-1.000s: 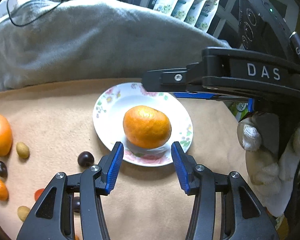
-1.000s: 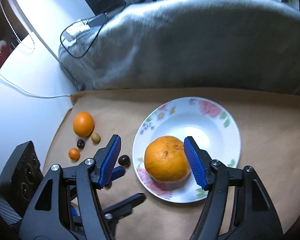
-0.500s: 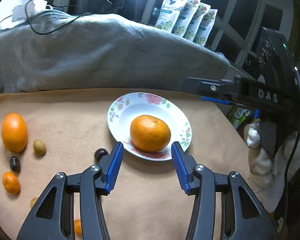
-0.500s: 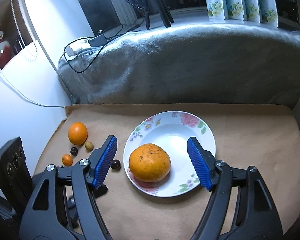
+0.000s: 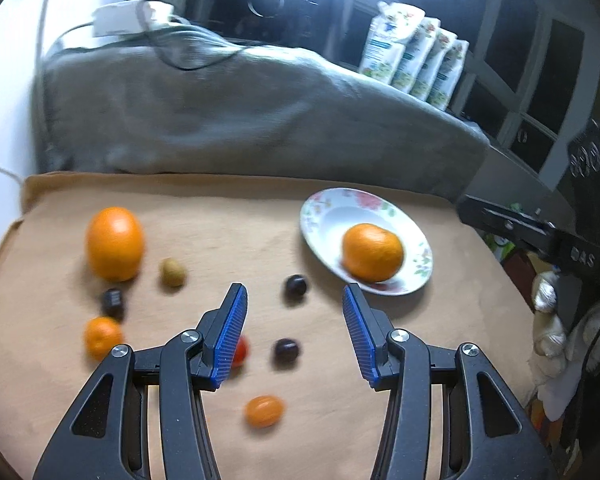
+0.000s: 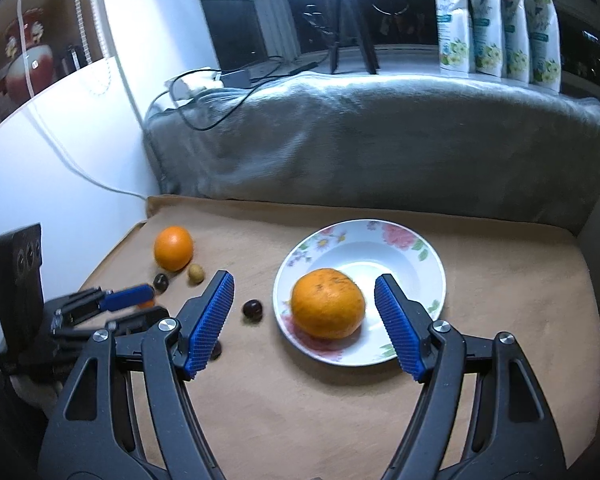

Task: Organize fruits
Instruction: 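Withdraw the right gripper and move it toward the red cherry tomato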

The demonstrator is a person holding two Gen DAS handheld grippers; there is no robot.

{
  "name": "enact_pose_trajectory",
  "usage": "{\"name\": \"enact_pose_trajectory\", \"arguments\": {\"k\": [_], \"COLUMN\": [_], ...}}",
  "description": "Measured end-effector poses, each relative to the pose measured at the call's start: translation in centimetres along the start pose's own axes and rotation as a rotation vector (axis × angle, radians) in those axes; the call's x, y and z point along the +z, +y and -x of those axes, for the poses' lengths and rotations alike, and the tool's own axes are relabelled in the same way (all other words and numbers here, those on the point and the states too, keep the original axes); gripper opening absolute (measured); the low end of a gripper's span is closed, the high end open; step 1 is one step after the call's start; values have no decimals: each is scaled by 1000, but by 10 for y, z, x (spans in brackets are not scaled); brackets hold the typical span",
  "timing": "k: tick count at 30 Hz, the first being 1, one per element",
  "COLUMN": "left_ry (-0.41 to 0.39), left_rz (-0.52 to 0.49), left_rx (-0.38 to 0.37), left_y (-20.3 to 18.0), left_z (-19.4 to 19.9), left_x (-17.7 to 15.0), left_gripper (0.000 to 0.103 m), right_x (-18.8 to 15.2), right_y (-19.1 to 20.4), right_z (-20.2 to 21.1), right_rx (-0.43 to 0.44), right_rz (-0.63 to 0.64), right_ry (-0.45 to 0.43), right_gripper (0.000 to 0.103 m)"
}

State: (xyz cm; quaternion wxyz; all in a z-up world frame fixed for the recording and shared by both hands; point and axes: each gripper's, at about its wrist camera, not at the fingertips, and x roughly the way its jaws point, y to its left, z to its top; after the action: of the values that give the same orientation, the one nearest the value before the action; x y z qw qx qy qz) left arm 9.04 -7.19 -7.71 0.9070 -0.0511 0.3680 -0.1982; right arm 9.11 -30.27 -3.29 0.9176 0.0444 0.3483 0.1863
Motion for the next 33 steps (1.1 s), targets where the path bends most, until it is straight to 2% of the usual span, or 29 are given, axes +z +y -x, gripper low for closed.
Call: {"name": "enact_pose_trajectory", "arguments": {"k": [9, 17, 22, 33], "left_ry": [-23, -30, -17, 24], "left_rz": [95, 178, 218, 231], "left_rx": [91, 158, 159, 136], "left_y": [56, 101, 117, 122], "left_z": [31, 49, 48, 28], "left_x": [-15, -31, -39, -45], "left_gripper": [48, 48, 48, 48], "right_x": [-15, -19, -21, -25], "right_y": [39, 61, 71, 87], "right_z": [-8, -26, -39, -70], "right_rx": [14, 45, 63, 95], "right_rz": [98, 142, 166, 205], "right_ry": [10, 59, 96, 170], "right_gripper": [76, 76, 76, 76]}}
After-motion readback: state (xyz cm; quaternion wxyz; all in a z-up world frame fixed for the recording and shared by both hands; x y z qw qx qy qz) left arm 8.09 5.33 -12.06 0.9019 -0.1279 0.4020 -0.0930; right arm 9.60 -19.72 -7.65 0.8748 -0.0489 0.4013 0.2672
